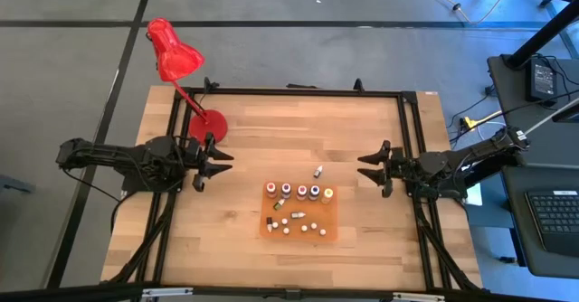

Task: Pick & Place food coloring
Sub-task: Put the small pink food coloring bottle into the orange bin

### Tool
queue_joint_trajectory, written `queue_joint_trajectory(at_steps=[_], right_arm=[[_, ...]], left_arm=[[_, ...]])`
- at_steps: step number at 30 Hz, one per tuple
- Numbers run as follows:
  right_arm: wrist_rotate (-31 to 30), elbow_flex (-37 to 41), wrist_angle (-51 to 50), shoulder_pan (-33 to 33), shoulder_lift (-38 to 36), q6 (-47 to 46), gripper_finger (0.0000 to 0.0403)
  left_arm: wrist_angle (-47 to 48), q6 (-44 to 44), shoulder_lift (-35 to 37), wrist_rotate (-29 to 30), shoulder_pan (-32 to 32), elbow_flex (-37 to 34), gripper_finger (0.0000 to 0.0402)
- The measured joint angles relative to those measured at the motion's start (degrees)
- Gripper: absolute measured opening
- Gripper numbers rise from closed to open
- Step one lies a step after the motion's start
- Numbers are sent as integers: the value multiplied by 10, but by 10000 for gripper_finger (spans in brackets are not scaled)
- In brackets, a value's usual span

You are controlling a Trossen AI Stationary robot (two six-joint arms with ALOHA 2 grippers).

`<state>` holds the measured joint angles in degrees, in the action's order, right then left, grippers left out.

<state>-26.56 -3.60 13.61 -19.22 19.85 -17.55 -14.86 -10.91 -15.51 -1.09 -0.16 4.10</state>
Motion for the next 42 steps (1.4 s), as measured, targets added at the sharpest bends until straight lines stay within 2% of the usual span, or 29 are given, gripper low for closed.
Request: queue_joint_trajectory(at_steps=[7,11,15,18,26,30,34,37,42], right_arm=[[-39,-10,-13,3,20,72,198],[-49,-62,-95,27,56,65,198],[-46,-126,-168,61,119,97,198],[13,-169,-199,97,172,106,198],[243,-244,-228,228,319,108,201],[339,-272,-228,292,377,160,221],[433,-306,-241,324,415,229,248],[453,-325,-245,328,430,239,265],[394,-332,-245,328,449,252,277]], left_arm=[[0,67,0,0,0,0,121],[0,76,0,15,0,0,123],[0,72,0,40,0,0,125],[0,72,0,45,0,0,125],[1,72,0,45,0,0,124],[1,72,0,45,0,0,125],[1,72,0,45,0,0,122],[1,72,0,45,0,0,121],[1,72,0,45,0,0,120]])
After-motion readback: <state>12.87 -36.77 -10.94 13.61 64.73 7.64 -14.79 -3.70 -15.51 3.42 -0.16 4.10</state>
